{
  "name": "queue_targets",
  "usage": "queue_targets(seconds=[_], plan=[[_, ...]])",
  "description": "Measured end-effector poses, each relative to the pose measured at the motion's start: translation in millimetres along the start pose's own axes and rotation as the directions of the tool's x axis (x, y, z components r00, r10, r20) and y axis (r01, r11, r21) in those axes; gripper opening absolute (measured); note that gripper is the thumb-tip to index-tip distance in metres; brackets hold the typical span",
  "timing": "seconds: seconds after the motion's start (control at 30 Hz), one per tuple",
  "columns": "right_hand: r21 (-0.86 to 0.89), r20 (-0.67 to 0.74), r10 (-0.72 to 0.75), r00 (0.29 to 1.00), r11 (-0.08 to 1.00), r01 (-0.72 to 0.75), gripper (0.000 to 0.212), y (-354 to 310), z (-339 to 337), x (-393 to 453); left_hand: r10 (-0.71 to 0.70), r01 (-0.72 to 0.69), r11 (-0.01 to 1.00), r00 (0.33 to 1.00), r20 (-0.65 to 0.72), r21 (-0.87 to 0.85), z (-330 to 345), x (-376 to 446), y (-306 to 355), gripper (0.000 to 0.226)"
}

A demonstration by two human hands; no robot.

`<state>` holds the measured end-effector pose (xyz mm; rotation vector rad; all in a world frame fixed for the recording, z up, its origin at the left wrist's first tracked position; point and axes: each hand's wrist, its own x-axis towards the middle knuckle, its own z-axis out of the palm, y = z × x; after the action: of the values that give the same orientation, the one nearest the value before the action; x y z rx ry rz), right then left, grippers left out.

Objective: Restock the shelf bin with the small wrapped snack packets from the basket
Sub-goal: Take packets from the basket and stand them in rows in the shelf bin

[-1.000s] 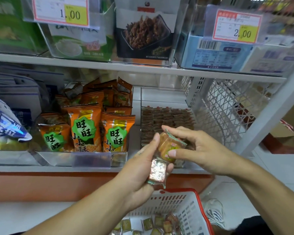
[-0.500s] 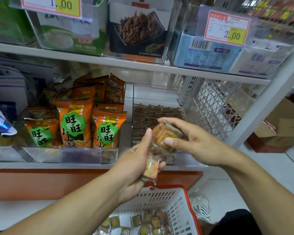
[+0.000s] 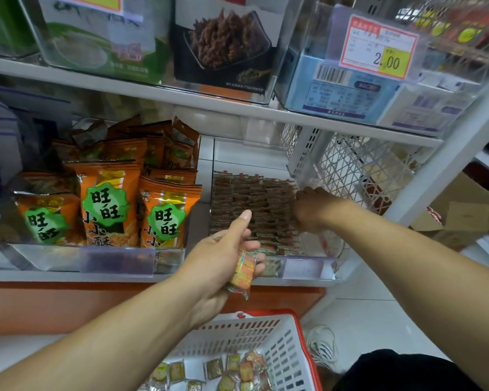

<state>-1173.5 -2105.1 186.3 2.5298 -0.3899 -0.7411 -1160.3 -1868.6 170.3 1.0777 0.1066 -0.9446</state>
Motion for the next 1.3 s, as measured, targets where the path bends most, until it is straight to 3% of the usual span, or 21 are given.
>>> queue_targets(seconds=[0.13, 0.3, 0.57, 0.63, 0.67, 0.73, 0.77, 0.8, 0.87, 0.93, 0.97, 1.13, 1.2, 1.3], plan=[[-0.083, -0.059, -0.004, 0.998, 0.997, -0.001, 0.056, -4, 18, 6, -0.010, 0.011, 1.000, 1.000, -0.026, 0.007, -1, 3, -1, 0.060], [-0.141, -0.036, 0.122, 0.992, 0.982, -0.125, 0.071, -12, 32, 11, -0.043, 0.043, 0.999, 0.998, -0.046, 0.003, -3, 3, 0, 0.059], [-0.192, -0.013, 0.177, 0.984, 0.966, -0.176, 0.066, -20, 16, 6, -0.167, 0.164, 0.977, 0.986, -0.009, -0.138, -4, -5, 14, 0.049], [-0.121, -0.118, 0.186, 0.975, 0.972, -0.200, 0.064, -25, -1, -13, -0.179, 0.175, 0.969, 0.984, -0.001, -0.177, -6, -9, 20, 0.054], [-0.020, -0.243, 0.181, 0.953, 0.981, -0.191, 0.060, -29, -11, -26, -0.175, 0.171, 0.966, 0.985, -0.004, -0.194, -6, -10, 22, 0.056], [0.285, -0.551, 0.205, 0.809, 0.957, -0.048, 0.046, -42, -27, -60, -0.162, 0.156, 0.964, 0.987, -0.013, -0.216, -6, -13, 26, 0.060], [0.461, -0.647, 0.233, 0.726, 0.878, 0.129, 0.042, -51, -35, -79, -0.155, 0.148, 0.964, 0.988, -0.015, -0.221, -7, -13, 28, 0.062], [0.565, -0.687, 0.216, 0.693, 0.759, 0.324, 0.044, -61, -39, -99, -0.152, 0.146, 0.963, 0.988, -0.007, -0.228, -7, -14, 29, 0.064], [0.539, -0.715, 0.026, 0.698, 0.657, 0.527, 0.055, -83, -40, -130, -0.157, 0.161, 0.956, 0.987, 0.038, -0.245, -9, -16, 32, 0.068], [0.498, -0.694, -0.082, 0.715, 0.663, 0.559, 0.063, -99, -28, -140, -0.161, 0.172, 0.953, 0.985, 0.064, -0.249, -14, -19, 37, 0.064], [0.512, -0.694, -0.066, 0.717, 0.655, 0.556, 0.063, -103, -21, -139, -0.160, 0.171, 0.955, 0.985, 0.067, -0.244, -16, -20, 39, 0.060], [0.609, -0.779, 0.183, 0.600, 0.448, 0.654, 0.033, -111, -2, -126, -0.150, 0.172, 0.966, 0.981, 0.123, -0.193, -17, -28, 44, 0.047], [0.708, -0.702, 0.308, 0.642, 0.206, 0.676, 0.026, -109, -1, -121, -0.145, 0.169, 0.973, 0.977, 0.158, -0.157, -20, -28, 44, 0.053], [0.732, -0.437, 0.372, 0.819, -0.383, 0.564, 0.023, -109, -8, -116, -0.131, 0.151, 0.983, 0.974, 0.185, -0.103, -21, -29, 44, 0.052]])
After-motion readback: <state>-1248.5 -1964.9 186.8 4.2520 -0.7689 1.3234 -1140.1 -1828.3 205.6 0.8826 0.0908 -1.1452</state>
